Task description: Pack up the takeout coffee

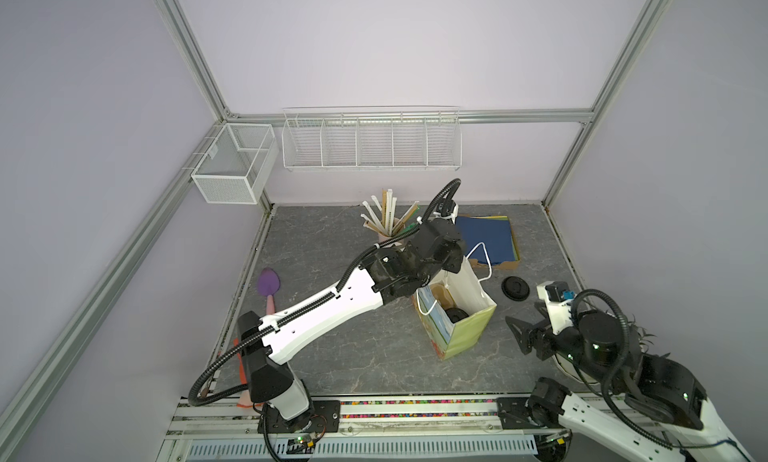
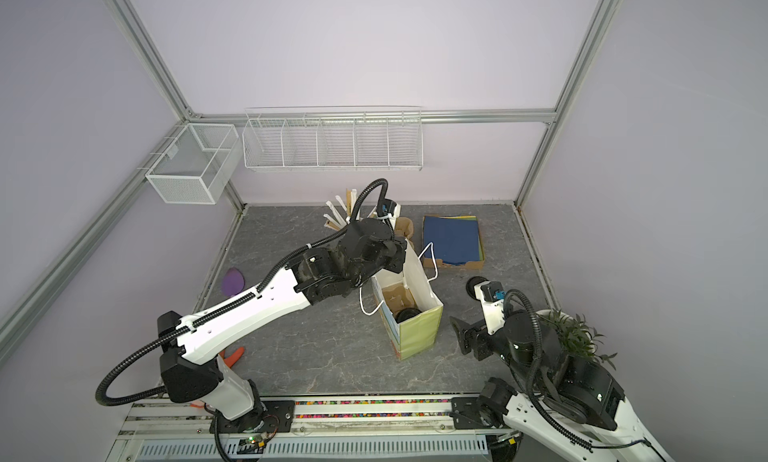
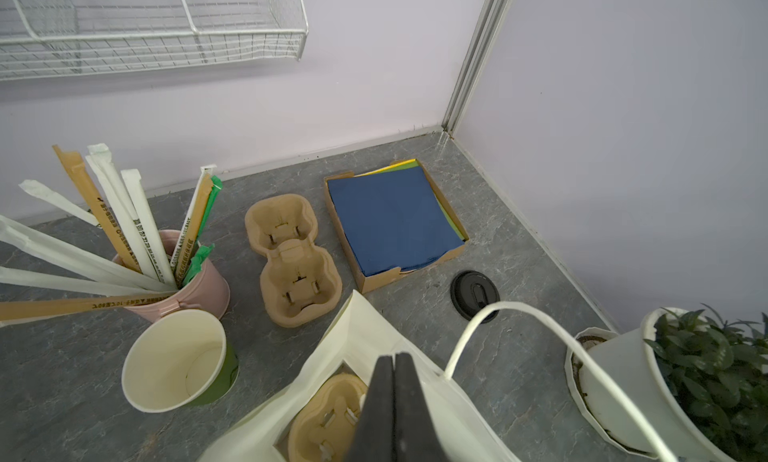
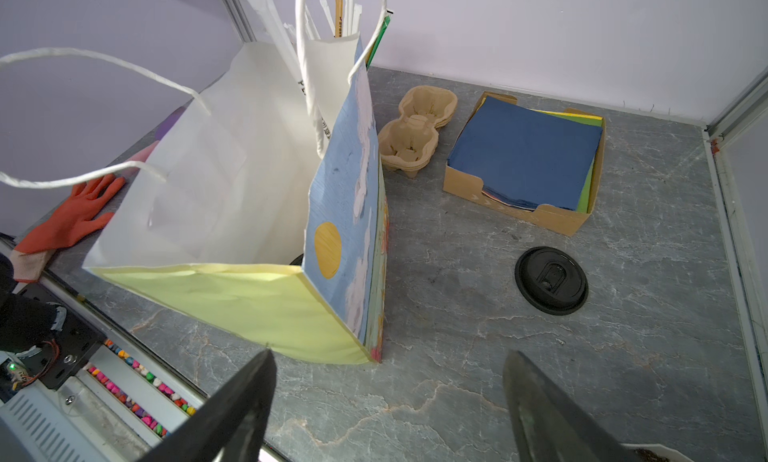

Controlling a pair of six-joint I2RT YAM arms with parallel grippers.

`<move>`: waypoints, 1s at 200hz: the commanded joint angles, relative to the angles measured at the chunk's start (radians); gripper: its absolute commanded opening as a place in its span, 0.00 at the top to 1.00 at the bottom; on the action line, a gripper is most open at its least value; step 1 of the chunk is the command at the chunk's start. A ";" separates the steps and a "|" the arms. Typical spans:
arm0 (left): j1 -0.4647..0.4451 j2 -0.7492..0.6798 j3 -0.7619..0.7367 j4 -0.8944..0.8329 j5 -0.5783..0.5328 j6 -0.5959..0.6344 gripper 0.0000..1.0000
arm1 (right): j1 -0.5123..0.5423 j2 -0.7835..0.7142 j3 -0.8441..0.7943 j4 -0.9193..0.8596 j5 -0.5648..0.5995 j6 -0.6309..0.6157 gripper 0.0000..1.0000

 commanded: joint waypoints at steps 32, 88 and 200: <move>0.004 -0.001 0.057 -0.023 -0.019 0.009 0.83 | -0.005 0.000 -0.009 0.017 0.002 -0.006 0.12; 0.004 -0.007 0.218 -0.125 -0.034 0.063 0.44 | -0.005 0.083 0.077 -0.063 0.123 0.074 0.12; 0.288 -0.395 -0.098 -0.203 -0.123 0.044 0.12 | -0.532 0.725 0.514 -0.049 -0.233 0.317 0.12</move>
